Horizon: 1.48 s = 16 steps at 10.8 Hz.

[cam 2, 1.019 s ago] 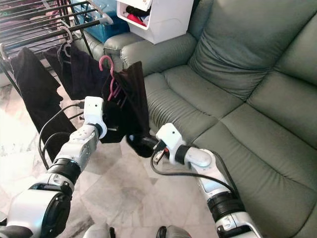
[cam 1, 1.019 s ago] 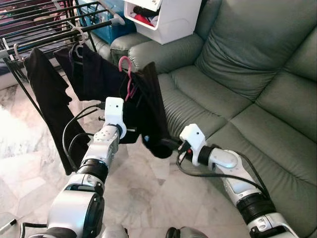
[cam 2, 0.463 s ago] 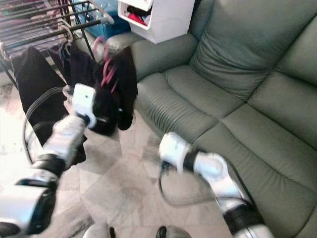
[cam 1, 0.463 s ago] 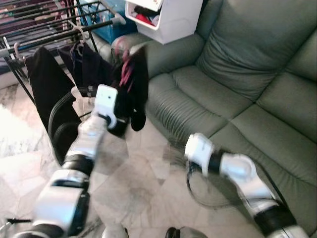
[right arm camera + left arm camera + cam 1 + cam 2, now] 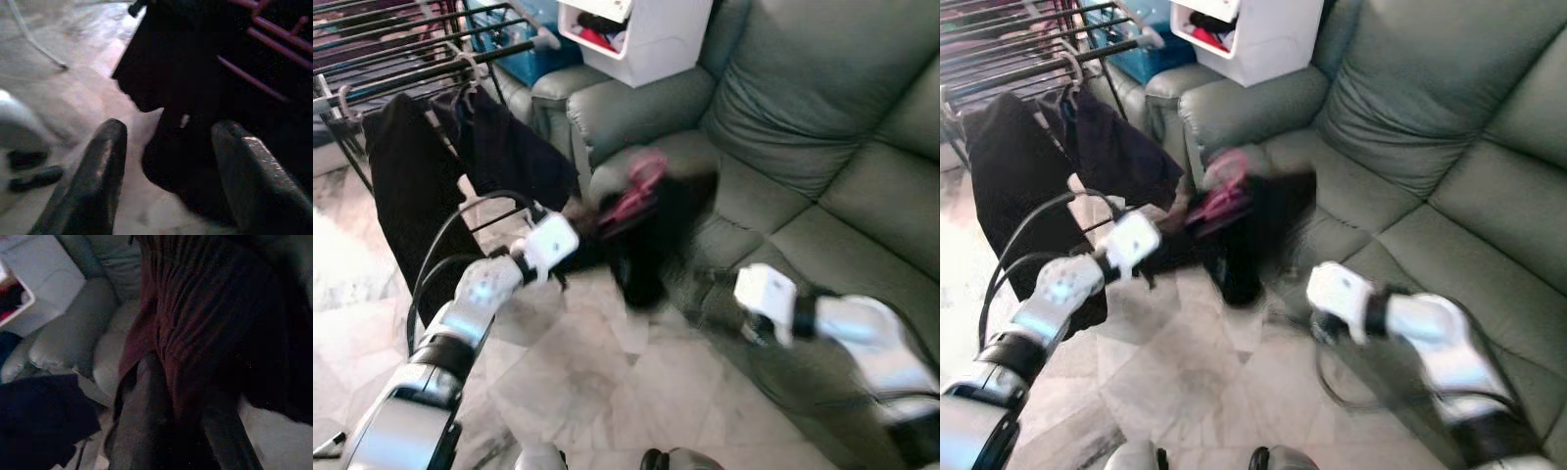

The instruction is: Hang hanger

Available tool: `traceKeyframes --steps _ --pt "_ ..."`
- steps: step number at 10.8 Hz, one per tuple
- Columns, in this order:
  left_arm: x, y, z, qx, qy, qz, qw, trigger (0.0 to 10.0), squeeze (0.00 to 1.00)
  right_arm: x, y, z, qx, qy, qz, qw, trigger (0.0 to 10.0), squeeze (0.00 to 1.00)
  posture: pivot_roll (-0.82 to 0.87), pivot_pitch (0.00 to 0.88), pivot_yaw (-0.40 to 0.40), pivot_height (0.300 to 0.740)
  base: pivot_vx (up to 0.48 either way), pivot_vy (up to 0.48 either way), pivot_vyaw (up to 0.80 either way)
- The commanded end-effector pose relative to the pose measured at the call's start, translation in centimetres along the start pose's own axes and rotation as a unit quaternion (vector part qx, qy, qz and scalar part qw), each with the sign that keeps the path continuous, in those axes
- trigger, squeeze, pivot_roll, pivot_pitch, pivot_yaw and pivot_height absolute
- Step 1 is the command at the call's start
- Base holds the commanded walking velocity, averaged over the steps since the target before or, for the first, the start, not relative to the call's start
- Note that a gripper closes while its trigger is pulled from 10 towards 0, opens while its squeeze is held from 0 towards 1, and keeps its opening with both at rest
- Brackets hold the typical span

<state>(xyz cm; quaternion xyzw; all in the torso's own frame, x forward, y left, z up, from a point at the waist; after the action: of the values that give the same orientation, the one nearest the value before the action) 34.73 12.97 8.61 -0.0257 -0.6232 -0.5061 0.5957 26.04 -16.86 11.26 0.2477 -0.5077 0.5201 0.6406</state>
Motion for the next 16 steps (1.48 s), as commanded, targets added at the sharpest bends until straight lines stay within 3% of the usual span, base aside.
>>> traceKeyframes --steps 1,3,5,6,7,12,14,15,16 --pt "0.8 0.1 -0.1 -0.007 -0.021 -0.02 1.0 0.0 0.0 0.8 -1.4 1.6 -0.016 -0.002 0.008 1.0 10.0 1.0 -0.11 0.0 -0.03 0.74 0.0 0.0 0.0" --pt "1.2 -0.5 -0.3 -0.028 -0.03 -0.035 0.999 0.0 0.0 0.5 -2.0 3.1 0.007 0.031 0.005 0.999 10.0 1.0 -0.11 0.0 -0.028 0.74 0.0 0.0 0.0" --pt "1.4 -1.2 -0.2 -0.045 -0.04 -0.039 0.997 0.0 0.0 0.6 -4.4 4.2 -0.04 0.06 0.051 0.996 10.0 1.0 -0.1 0.0 -0.026 0.74 0.0 0.0 0.0" --pt "1.5 -1.6 -0.1 -0.054 -0.045 -0.045 0.997 0.0 0.0 0.7 -5.7 4.6 -0.068 0.066 0.076 0.993 10.0 0.34 -0.1 0.0 -0.026 0.74 0.0 0.0 0.0" --pt "1.6 -2.0 0.0 -0.064 -0.051 -0.047 0.995 0.0 0.0 1.2 -6.7 4.5 -0.092 0.051 0.078 0.991 10.0 0.0 -0.1 0.0 -0.029 0.74 0.0 0.0 0.0" --pt "2.5 -3.4 0.7 -0.101 -0.083 -0.073 0.989 0.0 0.0 -0.2 -8.0 3.8 -0.12 0.061 0.114 0.984 10.0 0.0 -0.09 0.0 -0.03 0.74 0.0 0.0 0.0" --pt "3.1 -4.0 0.7 -0.113 -0.095 -0.078 0.986 0.0 0.0 -0.1 -8.6 2.9 -0.131 0.042 0.11 0.984 10.0 1.0 -0.09 0.0 -0.033 0.74 0.0 0.0 0.0" --pt "3.4 -4.1 0.6 -0.112 -0.101 -0.078 0.985 0.0 0.0 -0.3 -8.7 2.5 -0.131 0.045 0.113 0.984 10.0 1.0 -0.09 0.0 -0.034 0.74 0.0 0.0 0.0" --pt "4.0 -4.3 0.6 -0.117 -0.111 -0.085 0.983 0.0 0.0 -0.5 -8.8 1.9 -0.127 0.049 0.13 0.982 10.0 0.29 -0.09 0.0 -0.034 0.74 0.0 0.0 0.0"
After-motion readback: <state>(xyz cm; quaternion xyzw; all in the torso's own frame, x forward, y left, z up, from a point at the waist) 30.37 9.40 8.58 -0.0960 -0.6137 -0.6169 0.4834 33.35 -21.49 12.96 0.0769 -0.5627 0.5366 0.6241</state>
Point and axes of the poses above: a point about 5 cm out from each wrist's last joint towards the gripper, its own z axis pointing back from the gripper into the wrist, its own x axis along the axis of the wrist's last joint, y = z × x, the point moved 3 cm from there along -z, pointing out of the wrist towards the gripper, and after that the axes turned 7 degrees about -z, right-handed, at the moved point
